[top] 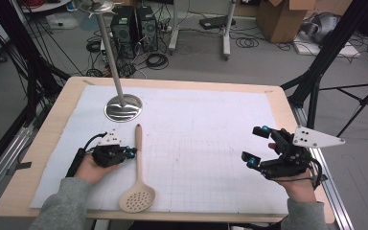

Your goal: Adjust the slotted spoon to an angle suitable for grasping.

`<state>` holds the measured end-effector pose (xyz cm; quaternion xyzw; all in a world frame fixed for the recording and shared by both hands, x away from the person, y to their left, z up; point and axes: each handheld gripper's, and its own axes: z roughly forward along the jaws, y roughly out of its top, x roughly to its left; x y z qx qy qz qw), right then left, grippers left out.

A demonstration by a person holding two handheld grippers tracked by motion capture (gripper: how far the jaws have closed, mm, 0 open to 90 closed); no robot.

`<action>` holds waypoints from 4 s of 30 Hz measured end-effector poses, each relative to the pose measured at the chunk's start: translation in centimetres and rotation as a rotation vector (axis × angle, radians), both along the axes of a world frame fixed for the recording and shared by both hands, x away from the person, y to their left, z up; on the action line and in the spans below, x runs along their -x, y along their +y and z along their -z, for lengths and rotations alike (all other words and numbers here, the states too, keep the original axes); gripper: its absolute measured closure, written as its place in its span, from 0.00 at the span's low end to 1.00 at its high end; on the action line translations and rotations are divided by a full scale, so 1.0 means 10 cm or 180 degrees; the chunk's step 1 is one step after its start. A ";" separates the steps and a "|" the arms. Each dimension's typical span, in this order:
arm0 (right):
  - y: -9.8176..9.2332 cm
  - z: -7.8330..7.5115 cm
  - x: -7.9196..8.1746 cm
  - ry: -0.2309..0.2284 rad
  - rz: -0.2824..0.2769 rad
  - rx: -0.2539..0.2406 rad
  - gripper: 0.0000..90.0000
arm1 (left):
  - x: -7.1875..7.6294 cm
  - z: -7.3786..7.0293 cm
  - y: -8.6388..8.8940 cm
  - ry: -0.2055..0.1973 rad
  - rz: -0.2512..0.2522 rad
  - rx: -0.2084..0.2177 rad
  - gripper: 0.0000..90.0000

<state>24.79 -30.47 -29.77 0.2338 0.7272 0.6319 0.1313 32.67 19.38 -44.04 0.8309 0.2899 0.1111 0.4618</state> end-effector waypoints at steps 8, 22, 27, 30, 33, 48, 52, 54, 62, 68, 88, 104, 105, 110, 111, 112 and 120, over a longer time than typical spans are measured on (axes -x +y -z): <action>0.02 0.01 -0.01 -0.0002 -0.0031 0.0019 0.10 | 0.16 -0.09 -0.22 0.0040 0.0236 0.0149 1.00; 0.05 0.03 -0.04 0.0039 -0.0064 0.0008 0.10 | 0.29 -0.02 -0.32 0.0143 0.0410 0.0116 1.00; 0.07 0.02 -0.04 0.0015 -0.0096 0.0031 0.10 | 0.30 0.02 -0.36 0.0204 0.0431 0.0014 1.00; 0.07 0.02 -0.05 0.0007 -0.0092 0.0015 0.10 | 0.31 0.03 -0.38 0.0241 0.0456 -0.0037 1.00; 0.06 0.03 -0.05 0.0032 -0.0087 0.0025 0.10 | 0.31 0.06 -0.38 0.0264 0.0464 -0.0144 1.00; 0.14 0.04 -0.09 0.0035 -0.0141 0.0045 0.10 | 0.40 0.03 -0.27 0.0091 0.0482 -0.0329 1.00; 0.17 0.04 -0.12 0.0039 -0.0163 0.0034 0.10 | 0.41 0.03 -0.15 0.0114 0.0483 -0.0295 1.00; 0.18 0.04 -0.14 0.0051 -0.0169 0.0039 0.10 | 0.40 0.03 -0.09 0.0133 0.0468 -0.0277 1.00; 0.25 0.05 -0.19 0.0067 -0.0229 0.0034 0.10 | 0.44 0.03 0.10 0.0237 0.0416 -0.0209 1.00; 0.30 0.05 -0.22 0.0070 -0.0268 0.0052 0.10 | 0.41 0.05 0.17 0.0276 0.0432 -0.0102 1.00; 0.24 0.08 -0.18 0.0113 -0.0226 0.0058 0.10 | 0.13 0.09 0.49 0.0148 -0.0299 -0.0052 1.00; 0.21 0.12 -0.17 0.0151 -0.0195 0.0097 0.10 | 0.03 0.09 0.05 0.0129 -0.0129 -0.0099 1.00; 0.21 0.12 -0.16 0.0154 -0.0193 0.0090 0.10 | 0.03 0.09 0.00 0.0125 -0.0109 -0.0099 1.00; 0.17 0.11 -0.12 0.0149 -0.0151 0.0072 0.10 | 0.05 0.10 -0.19 0.0146 0.0009 -0.0160 1.00; 0.15 0.11 -0.12 0.0151 -0.0140 0.0080 0.10 | 0.04 0.10 -0.19 0.0153 0.0021 -0.0170 1.00; 0.15 0.11 -0.11 0.0164 -0.0132 0.0056 0.10 | 0.04 0.10 -0.19 0.0165 0.0018 -0.0159 1.00; 0.15 0.08 -0.11 0.0158 -0.0140 0.0065 0.10 | 0.10 0.07 -0.20 -0.0038 0.0002 -0.0333 1.00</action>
